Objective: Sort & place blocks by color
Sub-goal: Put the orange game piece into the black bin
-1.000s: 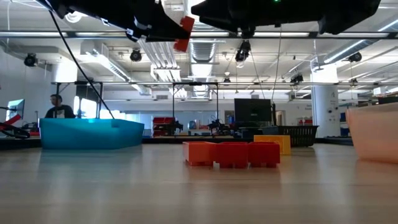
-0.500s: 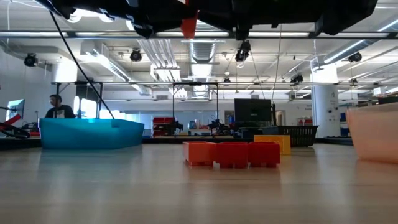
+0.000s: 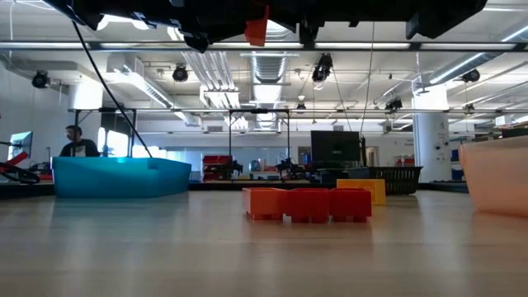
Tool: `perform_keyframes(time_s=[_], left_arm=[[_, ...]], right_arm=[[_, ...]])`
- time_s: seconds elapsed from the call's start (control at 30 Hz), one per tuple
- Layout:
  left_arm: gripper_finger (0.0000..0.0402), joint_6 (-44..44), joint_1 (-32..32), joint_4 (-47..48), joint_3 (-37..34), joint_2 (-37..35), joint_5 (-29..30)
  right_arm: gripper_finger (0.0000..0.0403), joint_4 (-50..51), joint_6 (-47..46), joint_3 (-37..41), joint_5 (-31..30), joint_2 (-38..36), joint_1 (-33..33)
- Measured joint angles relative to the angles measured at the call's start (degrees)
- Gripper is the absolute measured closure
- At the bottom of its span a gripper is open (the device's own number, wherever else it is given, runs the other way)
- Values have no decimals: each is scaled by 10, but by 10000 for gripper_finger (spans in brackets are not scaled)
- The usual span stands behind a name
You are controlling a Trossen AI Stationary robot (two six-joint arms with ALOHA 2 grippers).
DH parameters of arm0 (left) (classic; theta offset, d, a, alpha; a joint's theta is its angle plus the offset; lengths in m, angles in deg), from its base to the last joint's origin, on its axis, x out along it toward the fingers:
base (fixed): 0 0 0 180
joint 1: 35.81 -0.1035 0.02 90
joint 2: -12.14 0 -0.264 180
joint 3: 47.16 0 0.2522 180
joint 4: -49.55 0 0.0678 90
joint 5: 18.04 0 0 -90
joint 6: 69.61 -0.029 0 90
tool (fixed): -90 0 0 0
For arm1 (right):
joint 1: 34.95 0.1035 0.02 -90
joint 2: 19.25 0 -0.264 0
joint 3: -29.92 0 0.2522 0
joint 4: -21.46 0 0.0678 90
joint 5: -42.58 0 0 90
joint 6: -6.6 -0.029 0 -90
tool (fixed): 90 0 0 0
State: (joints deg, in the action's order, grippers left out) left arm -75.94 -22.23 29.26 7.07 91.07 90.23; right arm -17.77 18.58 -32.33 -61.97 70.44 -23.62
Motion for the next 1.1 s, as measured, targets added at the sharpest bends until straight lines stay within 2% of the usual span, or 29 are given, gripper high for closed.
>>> perform_keyframes(time_s=[0.07, 0.33, 0.43, 0.57, 0.73, 0.83, 0.9, 0.97, 1.1], left_arm=[[274, 0, 0, 1, 0, 0, 0], [191, 0, 0, 9, 0, -1, 1], [182, 1, 0, 51, 0, -10, 15], [180, 18, 1, 168, 1, -24, 87], [179, 115, 0, 324, 1, -25, 205], [178, 185, 0, 396, 1, -24, 227], [178, 220, 0, 415, 1, -23, 228], [178, 238, 0, 422, 1, -23, 228], [178, 240, 0, 420, 1, -23, 228]], right_arm=[[275, 3, 0, 0, 0, 0, 0], [275, 21, -1, 1, -6, 0, -2], [275, 52, 1, 1, -41, -1, -10], [275, 136, -18, 1, -141, -1, -29], [275, 247, -94, 1, -249, -1, -57], [275, 331, -160, 1, -359, -3, -88], [275, 387, -205, 1, -410, -8, -116], [275, 461, -256, -10, -404, -15, -154], [275, 646, -383, -62, -310, -20, -253]])
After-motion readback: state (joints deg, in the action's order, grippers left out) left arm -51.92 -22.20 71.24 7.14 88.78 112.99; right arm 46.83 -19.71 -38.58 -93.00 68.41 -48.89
